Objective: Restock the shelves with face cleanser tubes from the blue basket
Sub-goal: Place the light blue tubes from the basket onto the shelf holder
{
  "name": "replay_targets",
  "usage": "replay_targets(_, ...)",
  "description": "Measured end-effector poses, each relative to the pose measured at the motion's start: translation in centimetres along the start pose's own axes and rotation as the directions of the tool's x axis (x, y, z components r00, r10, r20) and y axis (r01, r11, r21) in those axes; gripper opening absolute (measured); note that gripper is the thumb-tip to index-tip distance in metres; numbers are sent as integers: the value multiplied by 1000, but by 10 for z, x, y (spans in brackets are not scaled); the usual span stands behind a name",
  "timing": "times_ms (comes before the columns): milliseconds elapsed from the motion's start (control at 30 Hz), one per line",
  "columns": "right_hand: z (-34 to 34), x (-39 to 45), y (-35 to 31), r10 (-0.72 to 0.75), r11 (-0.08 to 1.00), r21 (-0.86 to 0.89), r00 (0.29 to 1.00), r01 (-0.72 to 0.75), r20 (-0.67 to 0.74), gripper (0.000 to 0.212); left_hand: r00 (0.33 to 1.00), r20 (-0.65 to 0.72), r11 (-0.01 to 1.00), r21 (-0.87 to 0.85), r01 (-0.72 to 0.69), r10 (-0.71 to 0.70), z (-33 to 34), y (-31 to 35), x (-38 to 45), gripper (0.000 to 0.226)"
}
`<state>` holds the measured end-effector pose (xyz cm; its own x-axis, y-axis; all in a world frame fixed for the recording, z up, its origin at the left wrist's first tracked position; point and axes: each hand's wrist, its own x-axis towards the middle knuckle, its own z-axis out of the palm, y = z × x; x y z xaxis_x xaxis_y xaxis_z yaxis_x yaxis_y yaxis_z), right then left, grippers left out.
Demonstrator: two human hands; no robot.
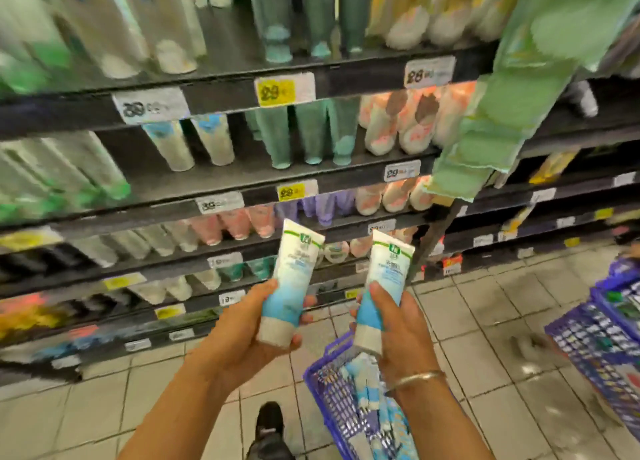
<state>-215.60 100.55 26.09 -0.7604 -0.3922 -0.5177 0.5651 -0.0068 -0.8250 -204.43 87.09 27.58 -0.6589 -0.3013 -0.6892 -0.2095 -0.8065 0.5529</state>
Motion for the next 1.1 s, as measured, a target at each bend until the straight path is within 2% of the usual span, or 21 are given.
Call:
replay_targets(133, 48, -36, -6, 3, 999, -36, 983, 4, 184, 3, 979, -133, 977, -126, -171, 154, -22, 6, -63, 38)
replay_targets(267, 97, -72, -6, 45, 996, -92, 918, -9, 394, 2, 905, -337, 927, -174, -332, 261, -52, 9, -122, 41)
replay_targets(400, 131, -105, -9, 60, 983, -179, 847, 42, 528, 10, 847, -404, 861, -223, -456, 345, -80, 13, -169, 44)
replay_targets(467, 151, -124, -8, 62, 973, -216, 818, 77, 572, 15, 827, -399, 826, -240, -511, 396, -97, 15, -192, 43)
replay_targets(633, 233, -182, 5, 115, 967, -245, 747, 66, 655, 13, 716, -469, 700, -250, -669, 516, -163, 38, -253, 33)
replay_targets(800, 304, -243, 46, 159, 965, -260, 691, 43, 705, 12, 685, -527, 617, -336, -712, 503, -244, 48, -317, 25)
replay_targets(1000, 393, -311, 103, 228, 972, -213, 596, -96, 770, 17, 613, -578, 566, -291, -771, 538, -350, 63, -390, 29)
replay_targets(1100, 431, -336, 124, 241, 970, -215, 562, -113, 792, 13, 590, -603, 540, -292, -789, 536, -390, 70, -415, 27)
